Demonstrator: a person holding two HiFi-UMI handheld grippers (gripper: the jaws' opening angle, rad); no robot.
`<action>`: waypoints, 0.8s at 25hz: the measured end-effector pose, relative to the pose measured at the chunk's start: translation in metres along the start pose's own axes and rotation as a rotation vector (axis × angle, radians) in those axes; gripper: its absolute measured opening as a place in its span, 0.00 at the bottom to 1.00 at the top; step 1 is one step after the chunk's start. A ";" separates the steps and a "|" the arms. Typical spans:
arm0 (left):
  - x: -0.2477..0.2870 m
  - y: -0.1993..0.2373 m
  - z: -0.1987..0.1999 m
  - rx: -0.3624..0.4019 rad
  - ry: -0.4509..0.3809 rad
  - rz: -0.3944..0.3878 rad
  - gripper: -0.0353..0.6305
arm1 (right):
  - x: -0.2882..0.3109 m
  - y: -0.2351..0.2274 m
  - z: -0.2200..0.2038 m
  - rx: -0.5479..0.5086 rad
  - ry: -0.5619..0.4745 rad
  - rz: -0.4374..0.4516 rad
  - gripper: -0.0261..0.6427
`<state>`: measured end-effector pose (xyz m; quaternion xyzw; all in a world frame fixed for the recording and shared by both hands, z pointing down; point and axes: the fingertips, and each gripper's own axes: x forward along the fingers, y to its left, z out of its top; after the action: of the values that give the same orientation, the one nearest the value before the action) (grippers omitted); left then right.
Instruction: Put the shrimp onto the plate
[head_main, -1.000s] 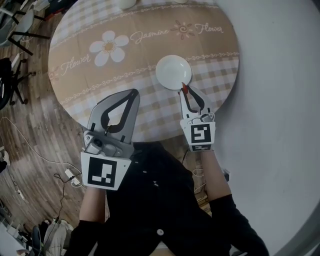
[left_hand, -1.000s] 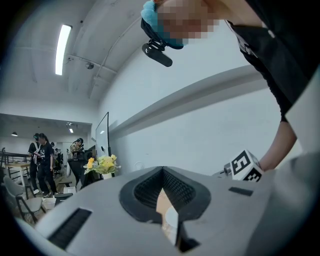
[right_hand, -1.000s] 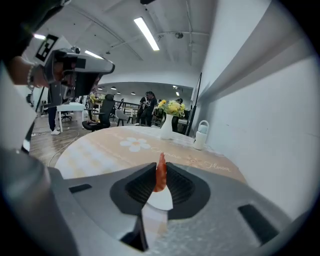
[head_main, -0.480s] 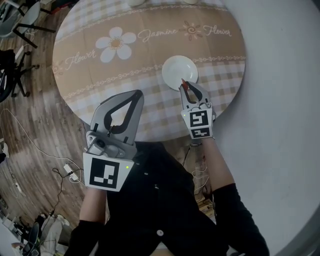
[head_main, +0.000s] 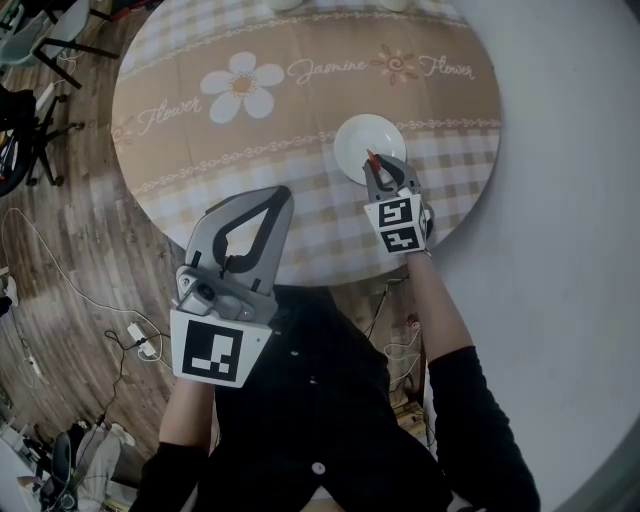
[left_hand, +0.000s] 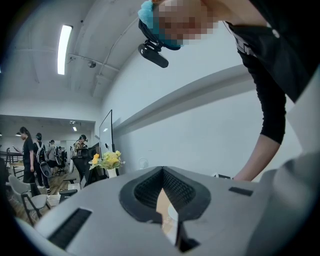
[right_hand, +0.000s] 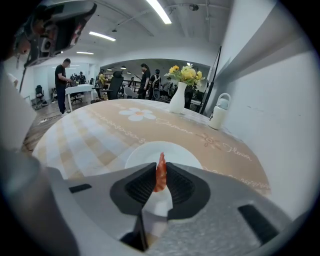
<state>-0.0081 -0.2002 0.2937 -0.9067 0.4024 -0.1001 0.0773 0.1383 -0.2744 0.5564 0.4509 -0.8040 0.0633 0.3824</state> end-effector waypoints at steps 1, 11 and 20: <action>0.000 0.000 0.000 -0.001 0.001 0.001 0.06 | 0.003 0.000 -0.001 -0.002 0.007 0.003 0.11; -0.005 0.001 -0.004 0.010 0.007 0.002 0.06 | 0.021 0.002 -0.006 -0.009 0.068 0.042 0.11; -0.007 0.004 -0.004 0.005 0.008 0.014 0.06 | 0.029 -0.001 -0.004 0.045 0.076 0.074 0.11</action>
<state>-0.0168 -0.1980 0.2955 -0.9033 0.4087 -0.1041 0.0786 0.1321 -0.2925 0.5781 0.4263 -0.8035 0.1125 0.4000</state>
